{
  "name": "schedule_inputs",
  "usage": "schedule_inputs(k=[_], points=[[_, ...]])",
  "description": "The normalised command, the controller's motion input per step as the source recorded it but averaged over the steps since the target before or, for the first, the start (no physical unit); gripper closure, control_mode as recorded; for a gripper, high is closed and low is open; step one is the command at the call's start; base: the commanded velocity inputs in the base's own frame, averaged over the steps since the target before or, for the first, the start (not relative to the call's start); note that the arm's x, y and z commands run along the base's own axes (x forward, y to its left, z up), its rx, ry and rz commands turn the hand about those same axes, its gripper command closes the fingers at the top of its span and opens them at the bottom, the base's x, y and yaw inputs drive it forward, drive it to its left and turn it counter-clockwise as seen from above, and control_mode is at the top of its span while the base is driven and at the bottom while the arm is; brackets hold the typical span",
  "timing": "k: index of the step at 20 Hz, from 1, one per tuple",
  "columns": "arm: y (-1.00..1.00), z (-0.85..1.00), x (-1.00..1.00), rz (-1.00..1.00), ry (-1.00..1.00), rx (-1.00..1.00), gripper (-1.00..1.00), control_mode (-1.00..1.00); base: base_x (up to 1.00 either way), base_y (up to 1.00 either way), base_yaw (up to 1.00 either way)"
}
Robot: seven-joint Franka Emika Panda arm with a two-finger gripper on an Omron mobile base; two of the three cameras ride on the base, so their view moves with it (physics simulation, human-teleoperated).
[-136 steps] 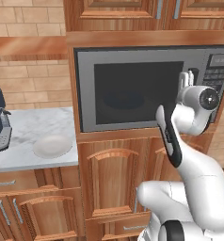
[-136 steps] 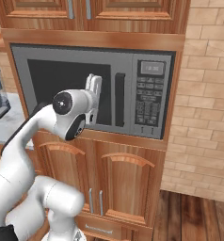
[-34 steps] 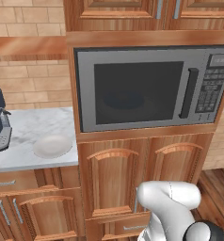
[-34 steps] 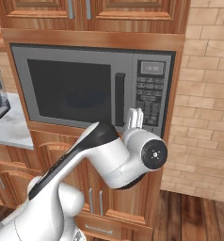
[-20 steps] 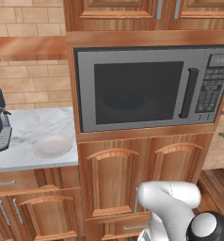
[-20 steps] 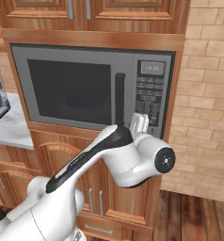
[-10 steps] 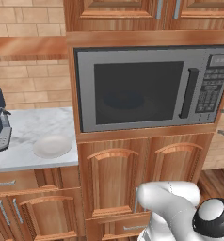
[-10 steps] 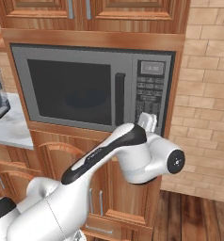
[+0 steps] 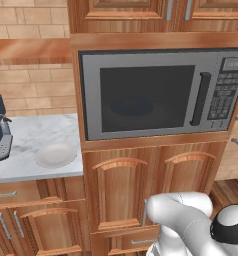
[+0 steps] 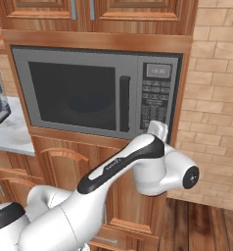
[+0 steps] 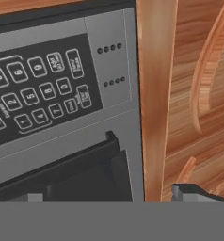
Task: Pick the eggplant from the counter and place it in the microwave. Then turn on the microwave.
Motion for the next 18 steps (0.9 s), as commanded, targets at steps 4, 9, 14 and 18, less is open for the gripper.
schedule_inputs(k=[4,9,14,18], points=[[0.00,-0.08,0.16,0.01,-0.13,0.00,-1.00,-1.00,0.00,0.00,0.00],[0.00,-0.02,0.15,0.00,-0.10,0.00,-1.00,-1.00,0.00,0.00,0.00],[0.00,0.00,0.08,0.00,-0.07,-0.05,-1.00,-1.00,0.00,0.00,0.00],[-0.05,-0.01,0.11,0.00,-0.01,-0.08,-1.00,-1.00,0.00,0.00,0.00]])
